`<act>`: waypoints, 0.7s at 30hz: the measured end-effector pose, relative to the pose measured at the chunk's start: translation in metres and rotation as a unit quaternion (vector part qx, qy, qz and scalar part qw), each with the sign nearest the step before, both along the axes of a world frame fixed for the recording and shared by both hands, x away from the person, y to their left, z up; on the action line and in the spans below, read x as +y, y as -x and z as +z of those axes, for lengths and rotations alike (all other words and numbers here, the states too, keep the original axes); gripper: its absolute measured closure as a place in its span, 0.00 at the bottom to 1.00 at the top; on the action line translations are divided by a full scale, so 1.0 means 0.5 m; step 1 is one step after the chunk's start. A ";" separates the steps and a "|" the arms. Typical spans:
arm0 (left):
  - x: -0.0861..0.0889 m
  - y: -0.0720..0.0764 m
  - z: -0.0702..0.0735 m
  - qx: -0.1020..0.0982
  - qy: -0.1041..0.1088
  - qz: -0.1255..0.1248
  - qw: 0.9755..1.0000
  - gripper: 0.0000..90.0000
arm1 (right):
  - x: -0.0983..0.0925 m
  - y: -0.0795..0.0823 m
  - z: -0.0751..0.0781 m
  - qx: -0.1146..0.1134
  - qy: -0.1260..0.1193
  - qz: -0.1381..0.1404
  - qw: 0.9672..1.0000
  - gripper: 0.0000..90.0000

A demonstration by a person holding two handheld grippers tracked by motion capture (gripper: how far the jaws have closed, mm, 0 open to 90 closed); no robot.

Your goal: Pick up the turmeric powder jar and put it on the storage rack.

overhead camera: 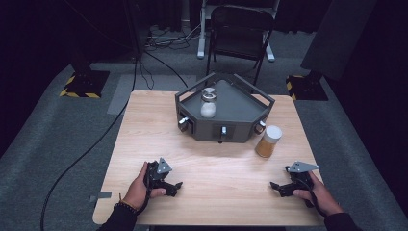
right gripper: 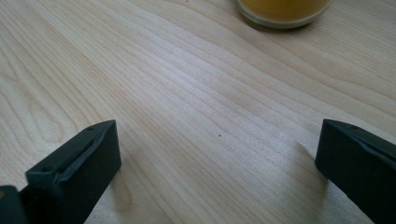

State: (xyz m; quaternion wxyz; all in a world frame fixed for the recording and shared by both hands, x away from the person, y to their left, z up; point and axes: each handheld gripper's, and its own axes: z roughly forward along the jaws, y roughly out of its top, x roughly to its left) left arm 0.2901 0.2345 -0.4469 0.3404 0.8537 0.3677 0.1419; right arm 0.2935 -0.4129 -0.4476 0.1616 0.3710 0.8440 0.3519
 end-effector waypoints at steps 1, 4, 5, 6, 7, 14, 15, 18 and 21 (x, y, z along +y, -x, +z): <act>0.000 0.000 0.000 -0.001 0.000 -0.001 1.000 0.00 | -0.001 0.001 0.000 0.000 0.000 0.000 1.000 0.00; 0.000 0.000 0.000 -0.001 0.000 -0.001 1.000 0.00 | -0.002 0.001 0.000 0.000 0.000 0.000 1.000 0.00; 0.000 0.000 0.000 -0.001 0.000 -0.001 1.000 0.00 | -0.002 0.001 0.000 0.000 0.000 0.000 1.000 0.00; 0.000 0.000 0.000 -0.001 0.000 -0.001 1.000 0.00 | -0.002 0.002 0.000 0.000 0.000 0.000 1.000 0.00; 0.000 0.000 0.000 -0.001 0.000 0.000 1.000 0.00 | -0.002 0.002 0.000 -0.001 0.001 0.002 1.000 0.00; 0.000 0.000 0.000 -0.001 0.000 -0.001 1.000 0.00 | 0.008 0.009 0.009 -0.009 0.008 -0.005 1.000 0.01; 0.000 0.000 0.000 -0.001 0.000 -0.001 1.000 0.00 | 0.009 0.011 0.010 -0.010 0.009 -0.007 1.000 0.01; 0.000 0.000 0.000 -0.001 0.000 -0.001 1.000 0.00 | 0.010 0.012 0.013 -0.012 0.007 -0.009 1.000 0.01; 0.000 0.000 0.000 -0.001 0.000 0.000 1.000 0.00 | 0.014 0.014 0.014 -0.016 0.008 -0.012 1.000 0.01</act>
